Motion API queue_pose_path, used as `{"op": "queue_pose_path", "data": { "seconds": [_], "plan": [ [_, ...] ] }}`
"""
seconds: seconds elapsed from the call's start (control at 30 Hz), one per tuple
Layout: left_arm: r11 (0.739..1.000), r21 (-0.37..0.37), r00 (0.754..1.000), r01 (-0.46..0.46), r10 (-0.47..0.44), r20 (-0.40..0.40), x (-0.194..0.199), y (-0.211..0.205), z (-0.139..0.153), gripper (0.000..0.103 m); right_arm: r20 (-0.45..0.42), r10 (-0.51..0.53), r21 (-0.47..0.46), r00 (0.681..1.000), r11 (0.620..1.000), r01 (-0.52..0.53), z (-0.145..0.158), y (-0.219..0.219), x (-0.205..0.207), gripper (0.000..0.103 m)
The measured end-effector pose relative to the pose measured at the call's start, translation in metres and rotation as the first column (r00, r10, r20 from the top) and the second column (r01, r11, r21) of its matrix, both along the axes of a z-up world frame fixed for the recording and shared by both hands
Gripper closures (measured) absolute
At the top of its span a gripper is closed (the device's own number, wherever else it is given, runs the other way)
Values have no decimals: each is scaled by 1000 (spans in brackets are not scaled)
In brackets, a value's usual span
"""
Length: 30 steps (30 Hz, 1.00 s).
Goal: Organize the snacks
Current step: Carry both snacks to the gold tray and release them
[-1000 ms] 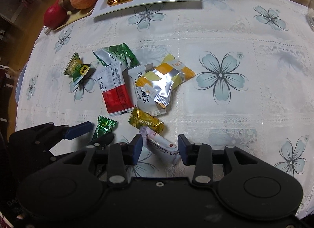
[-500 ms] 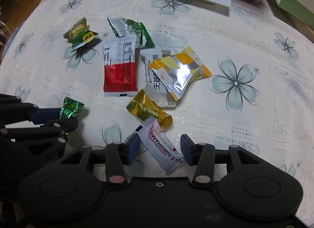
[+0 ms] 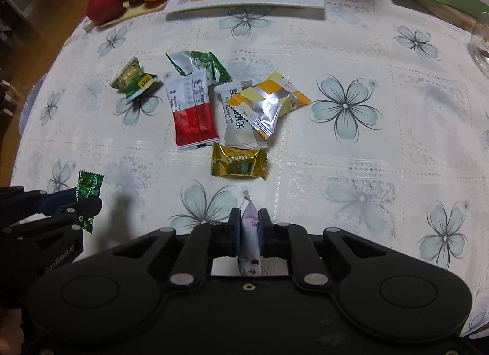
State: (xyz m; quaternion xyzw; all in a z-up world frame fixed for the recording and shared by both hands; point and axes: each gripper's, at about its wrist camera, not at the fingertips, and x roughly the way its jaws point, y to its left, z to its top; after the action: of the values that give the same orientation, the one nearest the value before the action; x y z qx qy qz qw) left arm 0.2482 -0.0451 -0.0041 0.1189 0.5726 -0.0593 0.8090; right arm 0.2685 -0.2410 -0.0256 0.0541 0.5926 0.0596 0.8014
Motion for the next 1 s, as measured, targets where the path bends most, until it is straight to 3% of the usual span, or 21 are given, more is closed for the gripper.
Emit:
{"op": "queue_pose_path", "data": {
  "seconds": [0.27, 0.67, 0.83, 1.0],
  "plan": [
    [999, -30, 998, -33, 35, 56, -61, 13, 35, 79, 75, -149, 156, 986, 978, 136, 39, -10, -83, 91],
    [973, -223, 998, -63, 58, -29, -156, 34, 52, 79, 112, -264, 242, 958, 942, 232, 65, -13, -213, 90],
    [971, -222, 996, -86, 75, -56, -182, 34, 45, 79, 103, -293, 238, 951, 935, 262, 58, -9, -251, 90],
    [984, -152, 995, -91, 85, -42, -203, 26, 32, 79, 105, -309, 183, 945, 940, 287, 48, -2, -277, 90]
  ]
}}
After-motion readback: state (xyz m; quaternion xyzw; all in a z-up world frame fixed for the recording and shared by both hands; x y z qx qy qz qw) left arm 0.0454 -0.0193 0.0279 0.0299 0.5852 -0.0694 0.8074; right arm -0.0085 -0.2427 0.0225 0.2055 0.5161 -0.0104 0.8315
